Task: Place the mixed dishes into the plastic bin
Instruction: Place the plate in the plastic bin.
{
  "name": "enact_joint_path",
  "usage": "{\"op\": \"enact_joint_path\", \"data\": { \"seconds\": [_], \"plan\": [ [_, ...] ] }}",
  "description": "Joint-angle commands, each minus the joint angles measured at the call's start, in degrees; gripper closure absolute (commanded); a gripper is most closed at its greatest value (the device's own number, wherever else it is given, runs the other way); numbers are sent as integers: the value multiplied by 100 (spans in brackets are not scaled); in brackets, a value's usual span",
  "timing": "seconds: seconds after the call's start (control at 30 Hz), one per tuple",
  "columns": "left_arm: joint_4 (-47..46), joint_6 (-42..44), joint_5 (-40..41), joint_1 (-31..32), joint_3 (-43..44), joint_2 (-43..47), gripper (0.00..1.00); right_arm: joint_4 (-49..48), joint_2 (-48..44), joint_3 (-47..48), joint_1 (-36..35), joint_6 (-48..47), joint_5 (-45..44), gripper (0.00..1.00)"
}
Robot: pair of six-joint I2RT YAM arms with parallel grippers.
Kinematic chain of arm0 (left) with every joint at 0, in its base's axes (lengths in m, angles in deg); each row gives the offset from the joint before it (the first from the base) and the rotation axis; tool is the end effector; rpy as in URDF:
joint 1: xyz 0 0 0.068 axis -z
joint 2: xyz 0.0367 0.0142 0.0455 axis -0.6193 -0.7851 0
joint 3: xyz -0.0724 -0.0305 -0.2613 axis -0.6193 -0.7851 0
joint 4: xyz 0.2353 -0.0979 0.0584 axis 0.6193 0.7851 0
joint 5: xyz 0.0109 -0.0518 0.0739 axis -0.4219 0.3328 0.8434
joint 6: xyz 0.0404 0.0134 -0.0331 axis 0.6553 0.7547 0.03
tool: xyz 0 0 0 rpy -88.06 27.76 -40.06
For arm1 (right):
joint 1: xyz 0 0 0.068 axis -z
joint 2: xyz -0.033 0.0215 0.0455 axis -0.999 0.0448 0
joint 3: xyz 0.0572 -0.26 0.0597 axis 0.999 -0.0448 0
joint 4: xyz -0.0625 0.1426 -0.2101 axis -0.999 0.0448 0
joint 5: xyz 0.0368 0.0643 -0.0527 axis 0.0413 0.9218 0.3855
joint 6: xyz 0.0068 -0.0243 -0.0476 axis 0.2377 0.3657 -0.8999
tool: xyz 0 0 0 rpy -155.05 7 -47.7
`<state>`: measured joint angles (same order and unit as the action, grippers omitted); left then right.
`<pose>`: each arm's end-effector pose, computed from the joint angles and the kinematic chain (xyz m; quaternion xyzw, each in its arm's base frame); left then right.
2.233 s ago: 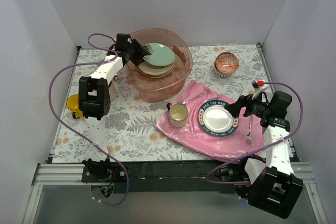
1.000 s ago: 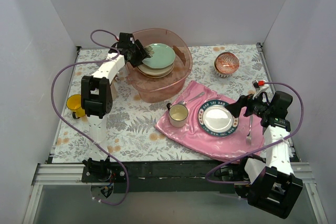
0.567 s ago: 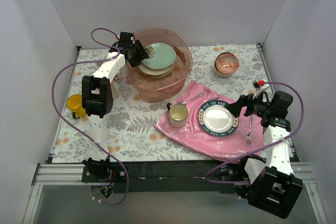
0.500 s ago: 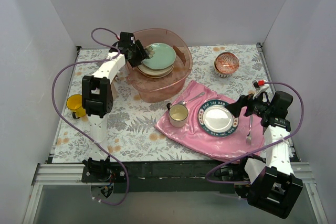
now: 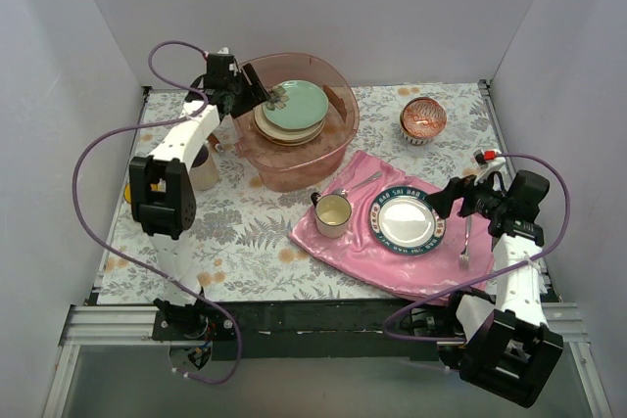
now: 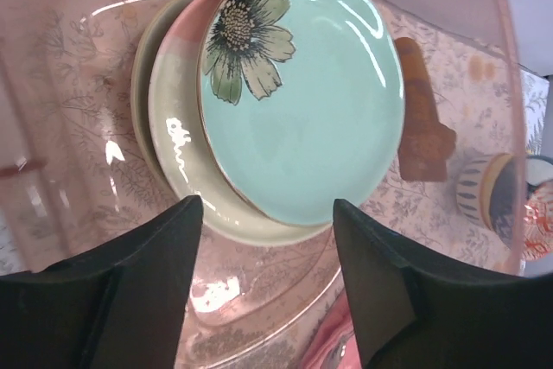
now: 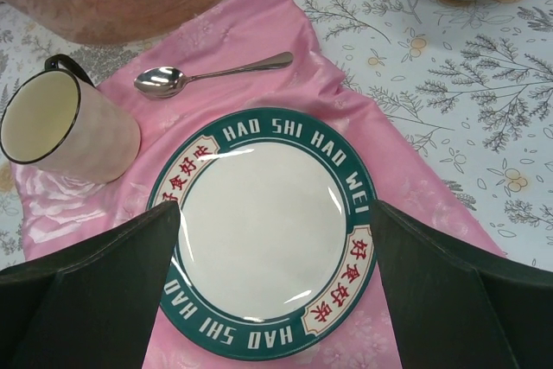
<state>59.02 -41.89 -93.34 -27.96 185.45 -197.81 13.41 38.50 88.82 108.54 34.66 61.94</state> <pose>0.4650 -0.0886 0.2865 -0.4383 0.7872 -0.3213 0.2915 0.1876 -0.0435 0.2444 -0.1380 0.8040 0.2210 0.5345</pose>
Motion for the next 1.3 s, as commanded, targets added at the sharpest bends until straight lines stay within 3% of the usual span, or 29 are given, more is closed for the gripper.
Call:
{"op": "enact_joint_path", "data": {
  "seconds": [0.0, 0.3, 0.63, 0.83, 0.97, 1.27],
  "plan": [
    [-628, 415, 74, -55, -665, 1340, 35, 75, -103, 244, 122, -187, -39, 1],
    [-1797, 785, 364, -99, -3255, 3950, 2, 22, -306, 130, 236, -345, 102, 1],
    [-1851, 1066, -215, -143, -5691, 6622, 2, 127, -235, 235, 272, -555, 225, 1],
    [-1640, 1294, -453, -143, -6502, 7694, 2, 715, 116, 788, 271, -1161, 269, 1],
    [-1657, 1339, -505, -143, -6898, 7976, 2, 1103, 484, 1315, 263, -1452, 269, 1],
    [-1719, 1391, -462, -134, -6890, 8021, 2, 1788, 1319, 2852, 97, -1760, 287, 2]
  ]
}}
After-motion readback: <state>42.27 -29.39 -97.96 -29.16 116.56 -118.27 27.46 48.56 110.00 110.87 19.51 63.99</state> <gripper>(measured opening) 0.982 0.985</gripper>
